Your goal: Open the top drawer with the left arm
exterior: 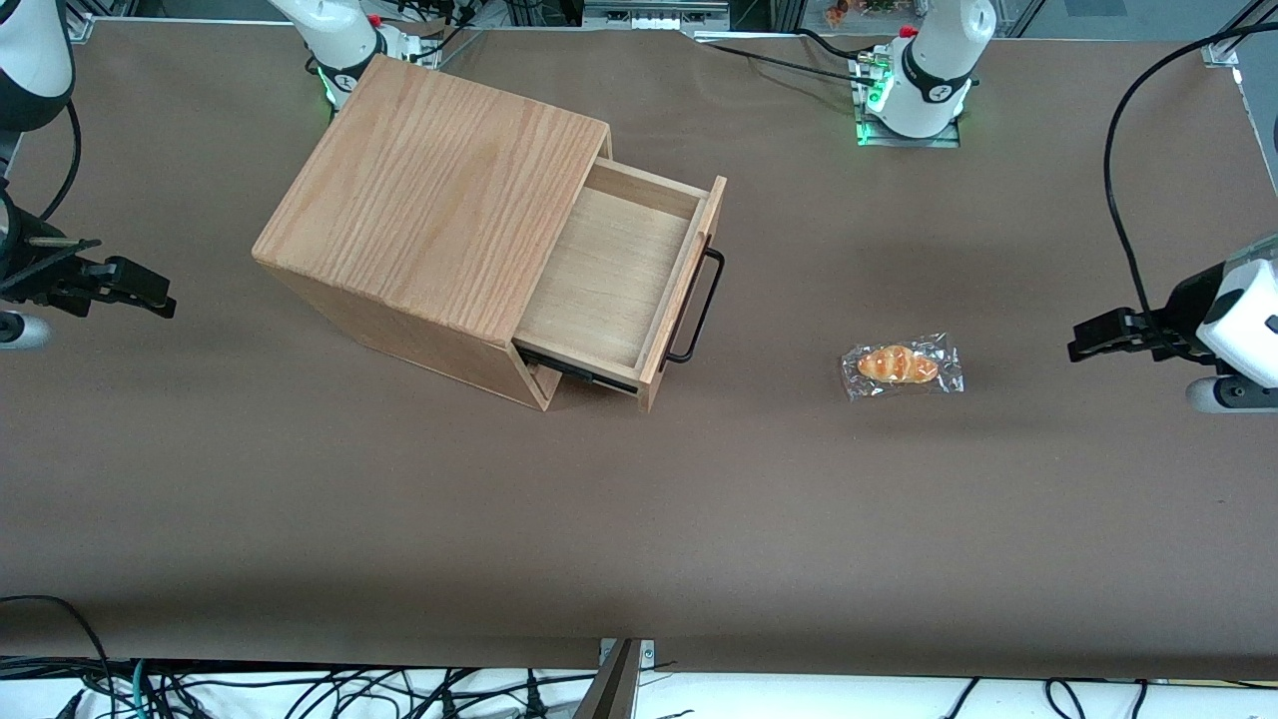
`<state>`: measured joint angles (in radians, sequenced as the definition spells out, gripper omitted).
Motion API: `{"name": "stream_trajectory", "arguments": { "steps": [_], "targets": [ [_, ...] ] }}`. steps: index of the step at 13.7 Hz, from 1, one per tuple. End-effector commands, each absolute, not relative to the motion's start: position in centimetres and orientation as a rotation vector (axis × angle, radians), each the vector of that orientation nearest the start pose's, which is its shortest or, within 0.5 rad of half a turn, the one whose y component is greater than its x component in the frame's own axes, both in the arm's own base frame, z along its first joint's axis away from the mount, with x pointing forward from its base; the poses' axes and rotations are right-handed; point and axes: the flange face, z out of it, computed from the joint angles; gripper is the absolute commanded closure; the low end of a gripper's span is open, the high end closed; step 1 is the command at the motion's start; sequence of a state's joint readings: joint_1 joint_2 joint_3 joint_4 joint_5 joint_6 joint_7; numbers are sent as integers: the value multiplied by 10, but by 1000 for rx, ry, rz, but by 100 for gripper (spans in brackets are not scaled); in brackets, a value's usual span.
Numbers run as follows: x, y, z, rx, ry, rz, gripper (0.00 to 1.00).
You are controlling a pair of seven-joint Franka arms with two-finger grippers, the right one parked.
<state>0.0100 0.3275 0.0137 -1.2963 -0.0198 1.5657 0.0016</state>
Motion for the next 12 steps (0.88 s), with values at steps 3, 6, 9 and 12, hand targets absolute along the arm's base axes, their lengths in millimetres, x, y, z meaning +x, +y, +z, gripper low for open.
{"name": "stream_trajectory", "arguments": {
  "steps": [3,6,9,12],
  "targets": [
    [636,38,537,-3079,96,24,0],
    [638,50,524,-3117,37,-2,0],
    [638,50,521,-3104,55,5,0],
    [640,40,525,-3101,77,-33,0]
  ]
}}
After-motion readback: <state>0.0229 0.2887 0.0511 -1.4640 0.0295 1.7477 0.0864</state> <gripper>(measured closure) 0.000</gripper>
